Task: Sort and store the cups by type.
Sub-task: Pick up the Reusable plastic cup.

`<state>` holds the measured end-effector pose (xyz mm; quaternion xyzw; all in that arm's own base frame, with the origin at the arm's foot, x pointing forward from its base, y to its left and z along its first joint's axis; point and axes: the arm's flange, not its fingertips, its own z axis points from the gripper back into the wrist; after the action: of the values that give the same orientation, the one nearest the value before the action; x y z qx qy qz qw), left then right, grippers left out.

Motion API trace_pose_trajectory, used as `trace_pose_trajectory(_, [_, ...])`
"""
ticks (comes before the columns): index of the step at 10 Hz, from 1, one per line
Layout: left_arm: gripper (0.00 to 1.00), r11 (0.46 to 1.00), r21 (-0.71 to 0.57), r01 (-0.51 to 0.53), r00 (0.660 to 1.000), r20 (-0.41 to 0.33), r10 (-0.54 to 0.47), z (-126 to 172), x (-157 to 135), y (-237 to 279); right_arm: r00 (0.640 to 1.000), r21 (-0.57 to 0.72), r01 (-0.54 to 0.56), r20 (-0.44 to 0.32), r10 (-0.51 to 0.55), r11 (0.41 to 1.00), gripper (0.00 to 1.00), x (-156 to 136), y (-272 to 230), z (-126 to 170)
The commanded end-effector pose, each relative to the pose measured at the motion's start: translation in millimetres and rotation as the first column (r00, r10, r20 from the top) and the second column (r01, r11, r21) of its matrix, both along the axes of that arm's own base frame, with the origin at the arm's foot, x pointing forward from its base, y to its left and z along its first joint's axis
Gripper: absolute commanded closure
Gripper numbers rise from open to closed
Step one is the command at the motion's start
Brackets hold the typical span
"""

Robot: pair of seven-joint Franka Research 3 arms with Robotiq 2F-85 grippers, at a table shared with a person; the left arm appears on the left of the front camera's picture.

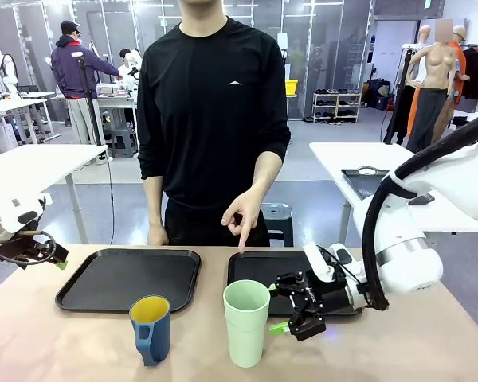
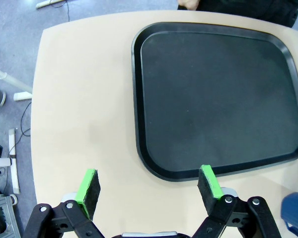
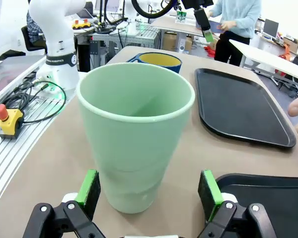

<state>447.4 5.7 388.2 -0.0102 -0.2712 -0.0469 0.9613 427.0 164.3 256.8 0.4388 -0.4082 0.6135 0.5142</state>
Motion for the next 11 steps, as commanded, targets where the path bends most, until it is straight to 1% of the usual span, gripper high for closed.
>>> trace_pose_trajectory(1, [0.0,1.0,-0.003,-0.003,1.0,-0.001,0.003,-1,0,1,0.999,0.024,-0.037,0.006,0.037,0.999,0.0,6,6,-6])
trace_pose_trajectory(2, [0.0,1.0,-0.003,-0.003,1.0,-0.001,0.003,-1,0,1,0.998,0.037,-0.059,0.001,0.059,0.998,0.0,5,8,-9])
trace_pose_trajectory(4, [0.0,1.0,-0.003,-0.003,1.0,-0.001,0.003,-1,0,1,0.998,0.045,-0.07,-0.001,0.07,0.997,0.0,5,10,-13])
trace_pose_trajectory(7, [0.0,1.0,-0.003,-0.003,1.0,-0.001,0.003,-1,0,1,0.994,0.053,-0.107,-0.024,0.108,0.993,0.0,6,18,-23])
trace_pose_trajectory(11, [0.0,1.0,-0.003,-0.003,1.0,-0.001,0.003,-1,0,1,0.991,0.085,-0.127,-0.026,0.129,0.988,0.0,8,29,-38])
